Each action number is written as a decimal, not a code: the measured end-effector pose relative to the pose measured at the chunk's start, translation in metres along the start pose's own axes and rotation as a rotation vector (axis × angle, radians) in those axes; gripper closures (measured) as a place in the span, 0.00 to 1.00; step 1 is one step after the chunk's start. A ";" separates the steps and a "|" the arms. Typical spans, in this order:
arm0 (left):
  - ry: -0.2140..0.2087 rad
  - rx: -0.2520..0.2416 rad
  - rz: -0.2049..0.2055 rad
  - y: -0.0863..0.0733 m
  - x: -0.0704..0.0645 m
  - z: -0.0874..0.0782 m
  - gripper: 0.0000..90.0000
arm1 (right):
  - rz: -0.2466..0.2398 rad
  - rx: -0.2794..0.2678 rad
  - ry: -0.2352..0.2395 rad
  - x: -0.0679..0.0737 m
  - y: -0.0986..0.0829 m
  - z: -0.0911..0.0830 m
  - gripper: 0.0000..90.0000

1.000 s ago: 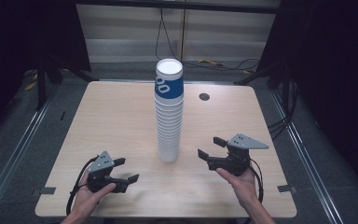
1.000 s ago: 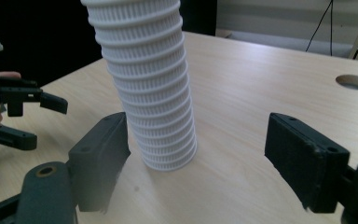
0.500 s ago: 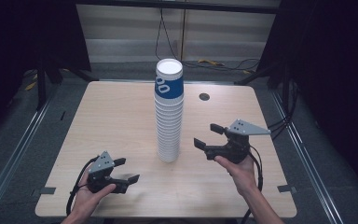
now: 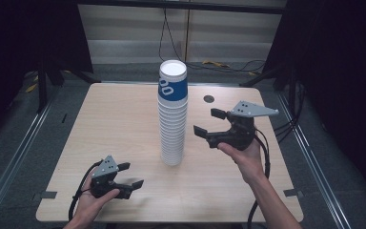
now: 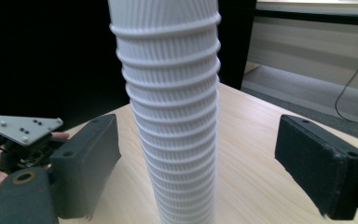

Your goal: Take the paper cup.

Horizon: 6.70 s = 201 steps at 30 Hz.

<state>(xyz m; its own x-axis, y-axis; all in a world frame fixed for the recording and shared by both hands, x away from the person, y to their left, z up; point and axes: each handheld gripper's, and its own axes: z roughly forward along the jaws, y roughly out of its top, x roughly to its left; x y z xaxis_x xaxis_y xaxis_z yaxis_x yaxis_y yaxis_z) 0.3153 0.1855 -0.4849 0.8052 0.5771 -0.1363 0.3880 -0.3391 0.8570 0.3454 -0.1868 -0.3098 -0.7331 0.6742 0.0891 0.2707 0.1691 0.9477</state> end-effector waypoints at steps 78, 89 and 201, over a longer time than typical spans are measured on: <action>0.040 -0.006 -0.004 -0.001 0.006 -0.001 0.18 | -0.088 0.016 0.107 0.010 0.118 0.069 0.27; 0.047 -0.008 -0.004 -0.001 0.007 -0.001 0.19 | -0.079 -0.070 0.098 0.011 0.124 0.064 0.27; -0.136 -0.085 0.032 0.041 -0.017 0.019 0.18 | 0.030 -0.034 0.121 -0.013 -0.020 0.009 0.28</action>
<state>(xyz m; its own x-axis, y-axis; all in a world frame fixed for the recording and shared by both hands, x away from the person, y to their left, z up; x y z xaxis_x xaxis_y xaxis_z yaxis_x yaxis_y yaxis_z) 0.3259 0.1481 -0.4567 0.8723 0.4588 -0.1693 0.3263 -0.2881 0.9003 0.3549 -0.1929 -0.3327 -0.7957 0.5864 0.1517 0.2735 0.1244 0.9538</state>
